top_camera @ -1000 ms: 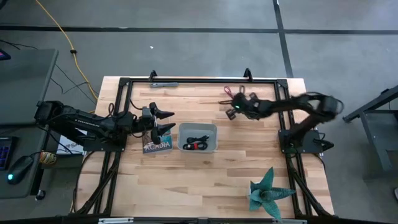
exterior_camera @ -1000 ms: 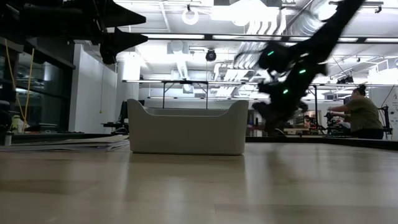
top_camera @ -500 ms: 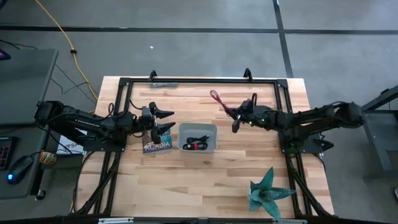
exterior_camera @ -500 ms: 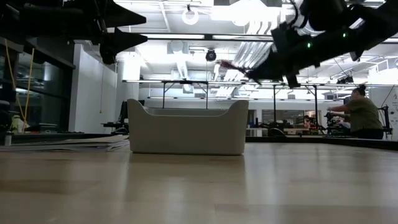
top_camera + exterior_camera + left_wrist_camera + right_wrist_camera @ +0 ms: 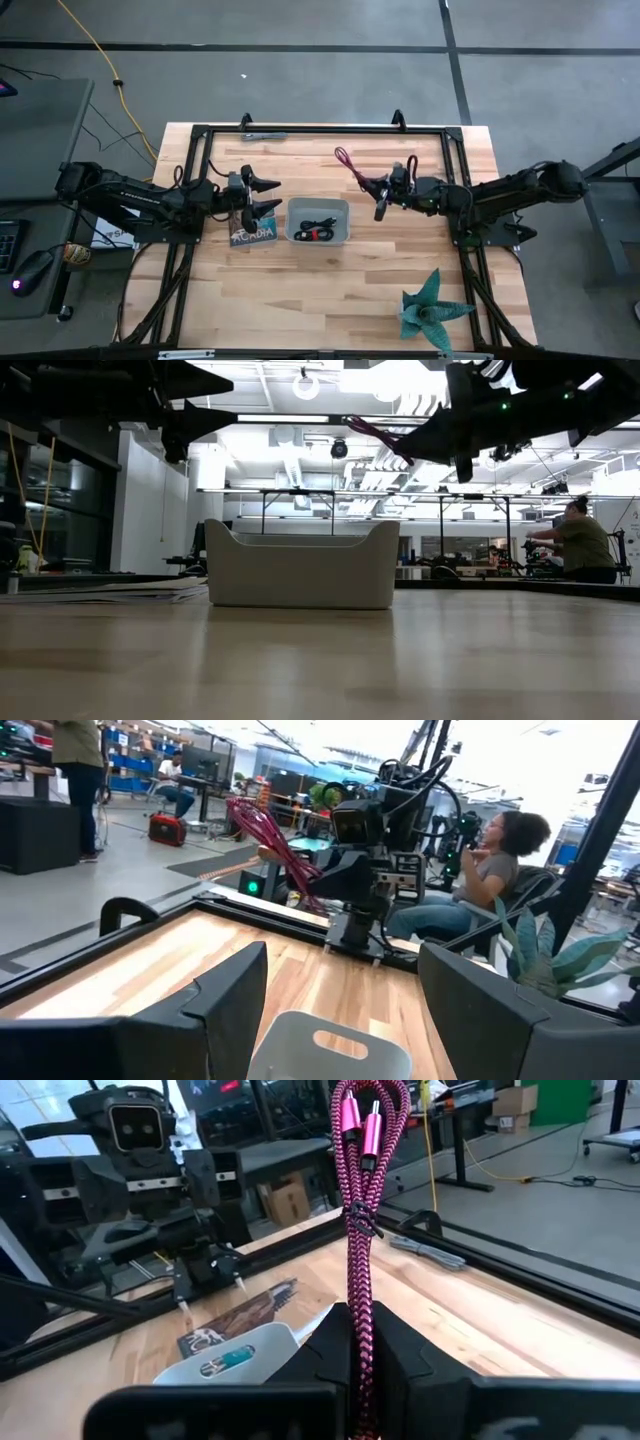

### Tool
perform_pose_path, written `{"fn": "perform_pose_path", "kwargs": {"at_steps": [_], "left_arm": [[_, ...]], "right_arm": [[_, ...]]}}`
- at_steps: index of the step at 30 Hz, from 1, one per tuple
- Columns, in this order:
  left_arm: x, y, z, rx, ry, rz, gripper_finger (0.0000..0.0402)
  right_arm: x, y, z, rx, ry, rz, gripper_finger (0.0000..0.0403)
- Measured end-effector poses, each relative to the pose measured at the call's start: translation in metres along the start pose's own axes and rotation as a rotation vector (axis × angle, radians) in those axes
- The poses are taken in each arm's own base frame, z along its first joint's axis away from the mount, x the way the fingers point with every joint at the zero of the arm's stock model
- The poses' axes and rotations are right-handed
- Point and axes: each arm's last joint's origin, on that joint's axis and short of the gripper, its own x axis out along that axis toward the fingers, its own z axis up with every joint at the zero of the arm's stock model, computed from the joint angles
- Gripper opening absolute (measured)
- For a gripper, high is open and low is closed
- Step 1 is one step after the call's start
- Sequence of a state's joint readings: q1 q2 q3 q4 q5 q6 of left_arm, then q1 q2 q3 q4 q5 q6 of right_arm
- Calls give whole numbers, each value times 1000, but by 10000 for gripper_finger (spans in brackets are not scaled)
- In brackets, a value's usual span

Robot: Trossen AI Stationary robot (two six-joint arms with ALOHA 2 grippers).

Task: Pick and place USB-C Cables
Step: Put the black violet charger cable into the gray bin

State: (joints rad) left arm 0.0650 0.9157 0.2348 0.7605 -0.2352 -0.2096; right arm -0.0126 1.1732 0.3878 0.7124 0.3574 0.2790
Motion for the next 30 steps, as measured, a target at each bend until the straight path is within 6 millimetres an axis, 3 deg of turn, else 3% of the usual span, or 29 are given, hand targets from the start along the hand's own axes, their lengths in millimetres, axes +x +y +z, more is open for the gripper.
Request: {"fn": "perform_pose_path", "kwargs": {"at_steps": [30], "left_arm": [[0, -1, -1, 5, 14, -30, 240]], "right_arm": [[-1, 5, 1, -5, -9, 41, 3]]}}
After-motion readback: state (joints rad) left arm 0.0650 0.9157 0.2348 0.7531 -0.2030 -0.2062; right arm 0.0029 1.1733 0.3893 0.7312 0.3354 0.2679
